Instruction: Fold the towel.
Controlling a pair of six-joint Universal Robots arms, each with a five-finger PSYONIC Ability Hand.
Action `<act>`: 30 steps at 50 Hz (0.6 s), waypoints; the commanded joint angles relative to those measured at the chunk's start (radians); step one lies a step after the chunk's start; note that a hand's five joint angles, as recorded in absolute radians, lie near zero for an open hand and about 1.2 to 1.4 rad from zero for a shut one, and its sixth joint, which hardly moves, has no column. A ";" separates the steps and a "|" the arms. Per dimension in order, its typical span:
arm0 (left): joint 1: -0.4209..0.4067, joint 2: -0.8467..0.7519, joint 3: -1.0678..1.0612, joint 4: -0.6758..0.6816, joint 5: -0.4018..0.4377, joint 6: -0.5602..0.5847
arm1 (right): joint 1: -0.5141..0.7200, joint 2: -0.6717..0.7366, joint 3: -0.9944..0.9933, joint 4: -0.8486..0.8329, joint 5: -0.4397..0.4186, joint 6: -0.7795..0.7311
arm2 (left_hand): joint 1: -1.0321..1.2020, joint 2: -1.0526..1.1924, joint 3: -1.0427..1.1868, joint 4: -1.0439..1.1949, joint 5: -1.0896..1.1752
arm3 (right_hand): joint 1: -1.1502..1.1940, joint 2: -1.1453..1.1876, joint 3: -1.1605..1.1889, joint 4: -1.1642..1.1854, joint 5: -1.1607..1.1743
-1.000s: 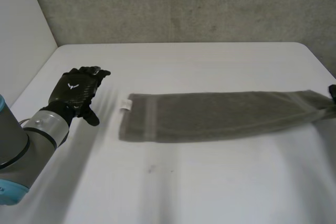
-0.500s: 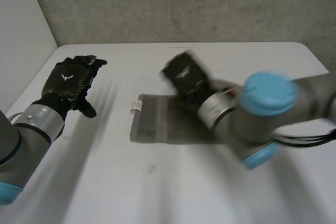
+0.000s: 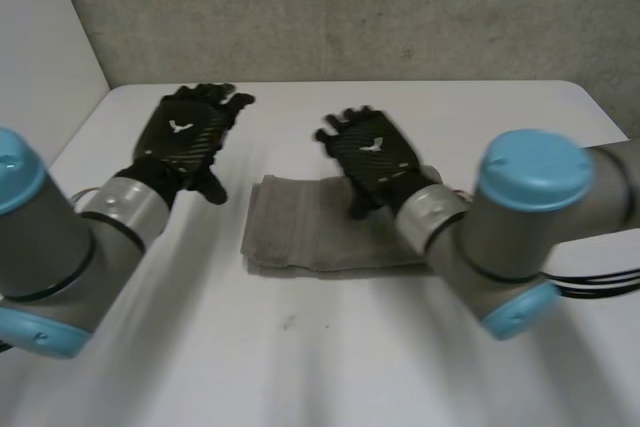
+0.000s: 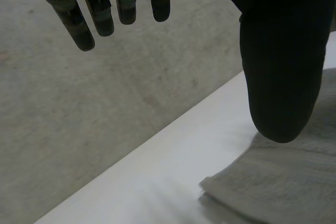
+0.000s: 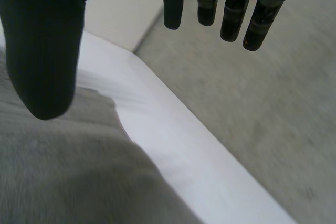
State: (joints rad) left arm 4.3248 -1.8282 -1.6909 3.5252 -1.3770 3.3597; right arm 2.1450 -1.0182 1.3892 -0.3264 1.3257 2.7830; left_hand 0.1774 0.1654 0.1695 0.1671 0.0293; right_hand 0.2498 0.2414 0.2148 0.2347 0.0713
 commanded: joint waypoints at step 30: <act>-0.232 -0.367 0.117 -0.009 -0.188 0.060 | -0.363 -0.028 0.326 -0.017 -0.051 0.052 | -0.003 0.009 0.005 0.007 -0.029 | 1.147 1.155 1.181 1.162 1.150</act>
State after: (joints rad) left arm 4.1365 -2.2394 -1.5431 3.5153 -1.5641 3.4199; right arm 1.7972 -1.0379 1.7097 -0.3244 1.2640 2.8358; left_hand 0.1774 0.1654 0.1695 0.1671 0.0293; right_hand 0.9872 1.1643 1.1657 1.1693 0.8965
